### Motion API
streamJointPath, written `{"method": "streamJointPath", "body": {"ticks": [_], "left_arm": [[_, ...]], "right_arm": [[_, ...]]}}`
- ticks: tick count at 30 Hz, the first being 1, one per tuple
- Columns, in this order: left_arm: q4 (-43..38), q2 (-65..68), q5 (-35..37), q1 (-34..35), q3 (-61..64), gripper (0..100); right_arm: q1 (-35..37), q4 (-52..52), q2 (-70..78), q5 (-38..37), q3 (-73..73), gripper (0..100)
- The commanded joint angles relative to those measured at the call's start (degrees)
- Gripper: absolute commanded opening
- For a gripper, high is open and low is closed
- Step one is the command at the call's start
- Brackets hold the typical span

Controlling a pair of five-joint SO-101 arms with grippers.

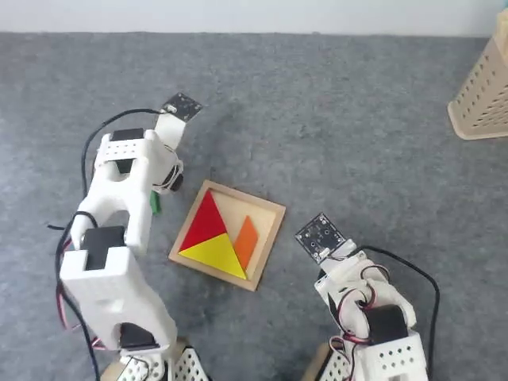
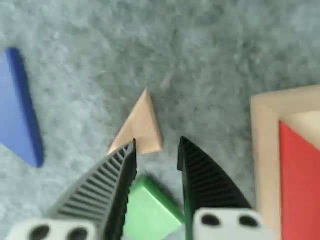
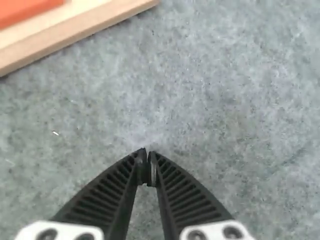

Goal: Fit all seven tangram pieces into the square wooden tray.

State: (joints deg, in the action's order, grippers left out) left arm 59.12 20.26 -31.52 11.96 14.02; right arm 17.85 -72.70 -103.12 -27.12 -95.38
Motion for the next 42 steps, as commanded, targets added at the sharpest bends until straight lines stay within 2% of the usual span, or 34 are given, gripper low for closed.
{"method": "streamJointPath", "body": {"ticks": [1, 11, 27, 31, 33, 39, 42], "left_arm": [[-2.3, -0.2, -1.0, 0.2, -1.6, 13], [-1.7, 1.7, -1.1, 0.3, -5.9, 13], [8.4, 11.8, -1.9, 1.2, -19.6, 13], [11.3, 12.6, -1.9, 1.3, -22.5, 6], [13.2, 12.0, -1.8, 1.3, -24.0, 1], [23.3, 4.9, -1.6, 0.7, -29.3, 1], [28.4, 0.3, 1.3, -2.1, -28.0, 1]], "right_arm": [[0.0, -0.3, -0.8, 0.4, -1.1, 0.8], [0.0, -0.3, -0.8, 0.4, -1.1, 0.8], [0.0, -0.3, -0.8, 0.4, -1.1, 0.8], [0.0, -0.3, -0.8, 0.4, -1.1, 0.8], [0.0, -0.3, -0.8, 0.4, -1.1, 0.8], [0.0, -0.3, -0.8, 0.4, -1.1, 0.8], [0.0, -0.3, -0.8, 0.4, -1.1, 0.8]]}}
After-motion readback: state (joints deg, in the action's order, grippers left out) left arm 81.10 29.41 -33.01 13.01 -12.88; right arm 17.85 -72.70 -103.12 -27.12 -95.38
